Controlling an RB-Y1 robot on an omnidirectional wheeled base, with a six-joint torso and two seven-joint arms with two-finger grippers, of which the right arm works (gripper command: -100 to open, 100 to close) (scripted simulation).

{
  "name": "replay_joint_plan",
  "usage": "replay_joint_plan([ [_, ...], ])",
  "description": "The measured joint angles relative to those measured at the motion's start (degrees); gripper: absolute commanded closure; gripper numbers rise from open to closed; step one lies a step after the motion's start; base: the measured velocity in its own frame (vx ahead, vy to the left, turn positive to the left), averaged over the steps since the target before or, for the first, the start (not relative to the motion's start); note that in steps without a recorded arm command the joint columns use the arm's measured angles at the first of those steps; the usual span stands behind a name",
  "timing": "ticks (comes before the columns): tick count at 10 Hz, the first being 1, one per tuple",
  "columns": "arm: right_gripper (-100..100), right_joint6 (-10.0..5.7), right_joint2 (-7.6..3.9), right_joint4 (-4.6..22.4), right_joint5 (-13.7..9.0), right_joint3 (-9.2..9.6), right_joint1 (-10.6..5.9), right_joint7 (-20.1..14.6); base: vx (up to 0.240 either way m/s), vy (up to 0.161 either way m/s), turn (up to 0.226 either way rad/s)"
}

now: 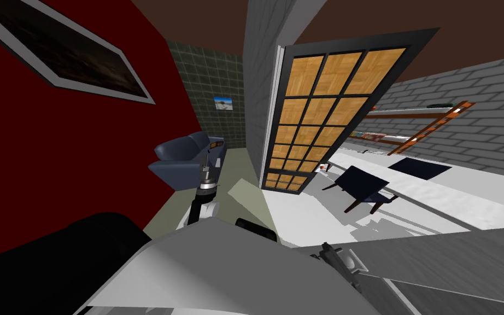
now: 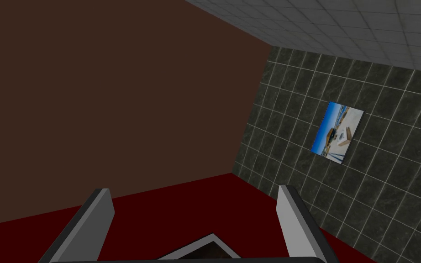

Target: Push the door open

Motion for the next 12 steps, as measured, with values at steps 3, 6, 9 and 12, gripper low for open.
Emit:
replay_joint_plan([
  [3, 100, -0.63, -0.68, -0.22, -1.66, -1.36, 0.02, 0.1, 0.146, -0.16, -0.046],
  [6, 100, -0.57, -1.04, -1.8, -3.85, -2.94, 1.1, 1.17, 0.162, -0.152, -0.052],
  [9, 100, -1.02, -1.06, -2.39, -5.95, -4.64, 1.54, 1.76, 0.145, -0.159, -0.069],
  [12, 100, -2.26, -0.9, -1.26, -7.88, -6.39, 1.38, 1.19, 0.164, -0.147, -0.051],
])
